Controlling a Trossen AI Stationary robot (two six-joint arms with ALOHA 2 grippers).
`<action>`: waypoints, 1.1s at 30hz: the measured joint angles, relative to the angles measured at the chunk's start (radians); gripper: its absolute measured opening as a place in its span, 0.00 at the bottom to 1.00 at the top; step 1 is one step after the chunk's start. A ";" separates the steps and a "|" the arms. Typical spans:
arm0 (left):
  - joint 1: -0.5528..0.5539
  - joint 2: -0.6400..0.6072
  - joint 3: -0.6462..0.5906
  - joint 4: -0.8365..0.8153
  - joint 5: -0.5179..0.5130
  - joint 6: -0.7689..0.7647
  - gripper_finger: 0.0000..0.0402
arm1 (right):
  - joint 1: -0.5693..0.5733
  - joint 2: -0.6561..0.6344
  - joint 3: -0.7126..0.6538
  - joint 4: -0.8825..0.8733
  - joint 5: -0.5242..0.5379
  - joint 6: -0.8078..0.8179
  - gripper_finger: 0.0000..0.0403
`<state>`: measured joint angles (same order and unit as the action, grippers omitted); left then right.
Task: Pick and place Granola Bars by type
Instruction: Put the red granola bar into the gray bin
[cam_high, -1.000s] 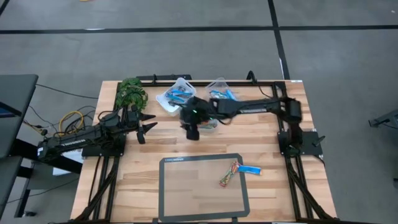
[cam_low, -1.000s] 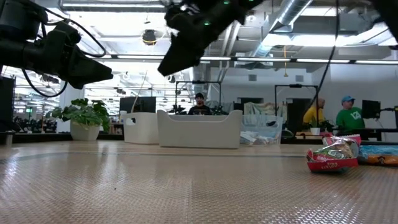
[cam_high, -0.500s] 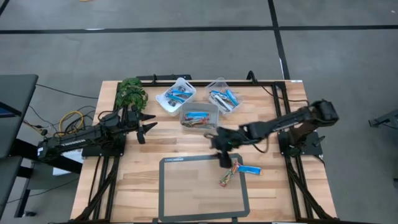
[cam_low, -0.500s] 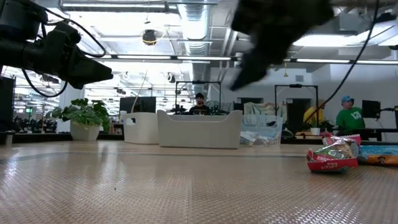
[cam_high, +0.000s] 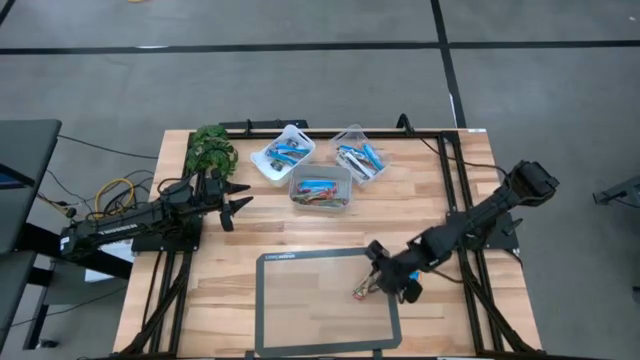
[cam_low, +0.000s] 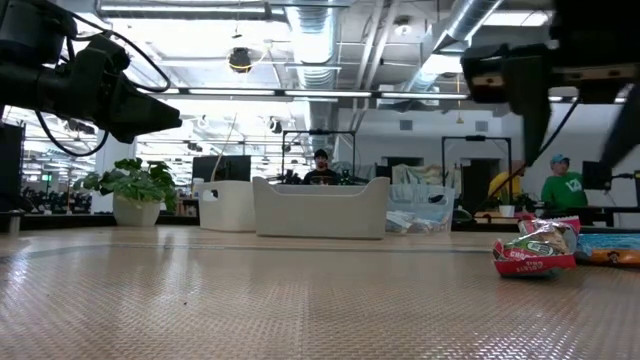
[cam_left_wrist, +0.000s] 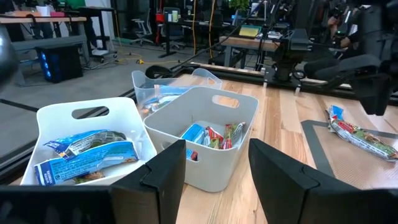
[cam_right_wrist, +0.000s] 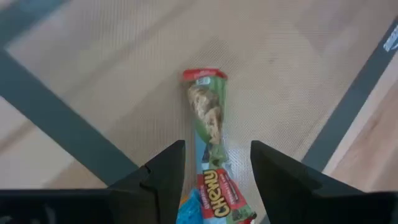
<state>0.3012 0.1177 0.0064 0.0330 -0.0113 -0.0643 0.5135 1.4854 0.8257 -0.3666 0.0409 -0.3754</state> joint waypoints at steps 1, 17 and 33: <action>0.000 0.000 0.000 0.000 0.000 0.000 0.42 | 0.014 0.005 0.000 -0.001 0.028 -0.013 0.44; 0.000 0.000 0.000 0.000 0.000 0.000 0.42 | 0.041 0.115 0.001 0.031 0.117 -0.017 0.44; 0.000 0.000 0.000 0.000 0.000 0.000 0.42 | 0.019 0.204 0.002 0.060 0.142 0.039 0.34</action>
<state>0.3016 0.1177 0.0063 0.0330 -0.0109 -0.0643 0.5326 1.6899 0.8272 -0.3063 0.1833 -0.3367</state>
